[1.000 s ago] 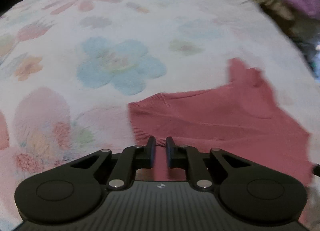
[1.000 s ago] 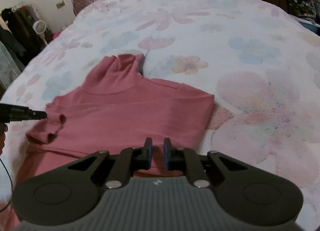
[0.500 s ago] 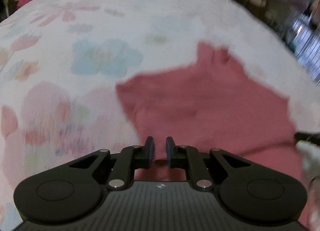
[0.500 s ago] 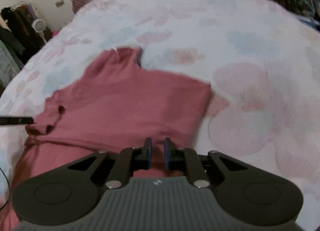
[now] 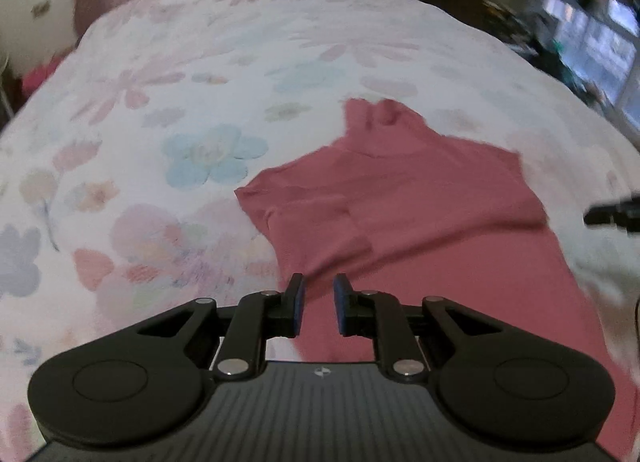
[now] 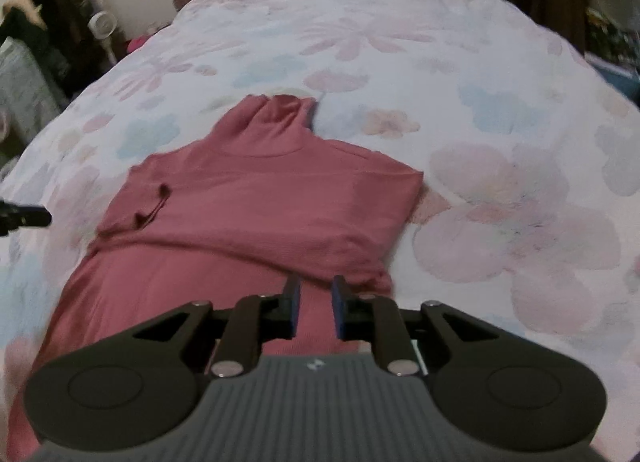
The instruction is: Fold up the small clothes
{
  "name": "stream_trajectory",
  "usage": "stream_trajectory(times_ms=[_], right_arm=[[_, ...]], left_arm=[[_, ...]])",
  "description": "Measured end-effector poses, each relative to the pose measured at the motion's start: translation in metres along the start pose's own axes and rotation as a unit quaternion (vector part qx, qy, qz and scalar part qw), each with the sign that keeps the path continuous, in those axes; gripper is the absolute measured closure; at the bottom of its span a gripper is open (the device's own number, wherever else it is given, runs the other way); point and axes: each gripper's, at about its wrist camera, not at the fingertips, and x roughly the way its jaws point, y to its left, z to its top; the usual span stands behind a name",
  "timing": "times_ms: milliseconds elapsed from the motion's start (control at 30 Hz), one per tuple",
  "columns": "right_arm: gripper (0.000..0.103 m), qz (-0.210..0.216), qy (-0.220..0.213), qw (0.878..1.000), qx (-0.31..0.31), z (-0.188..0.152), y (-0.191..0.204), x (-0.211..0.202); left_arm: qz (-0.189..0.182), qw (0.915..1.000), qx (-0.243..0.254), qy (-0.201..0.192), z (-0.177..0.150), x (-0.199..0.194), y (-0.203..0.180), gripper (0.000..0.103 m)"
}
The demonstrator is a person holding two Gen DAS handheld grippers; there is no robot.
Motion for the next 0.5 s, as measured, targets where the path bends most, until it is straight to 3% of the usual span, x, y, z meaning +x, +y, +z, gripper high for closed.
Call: stream_trajectory(times_ms=[100,267,367,500], right_arm=[[0.079,-0.004,0.004,1.0,-0.024,-0.017,0.009,-0.029],[0.073,0.01,0.011,0.999,-0.029,-0.058,0.012,-0.074],[0.072,0.016,0.02,0.999,-0.023,-0.069,0.01,-0.083],[0.062,0.02,0.007,0.999,-0.029,-0.055,0.01,-0.086]], left_arm=[[0.008,0.9997,0.025,-0.002,-0.02,-0.028,-0.012,0.079],[0.006,0.9998,0.02,0.0,-0.048,-0.049,-0.015,0.076],[0.022,0.9996,0.018,-0.006,-0.043,-0.053,-0.012,0.076],[0.015,0.9994,-0.013,-0.029,-0.02,-0.055,-0.001,0.076]])
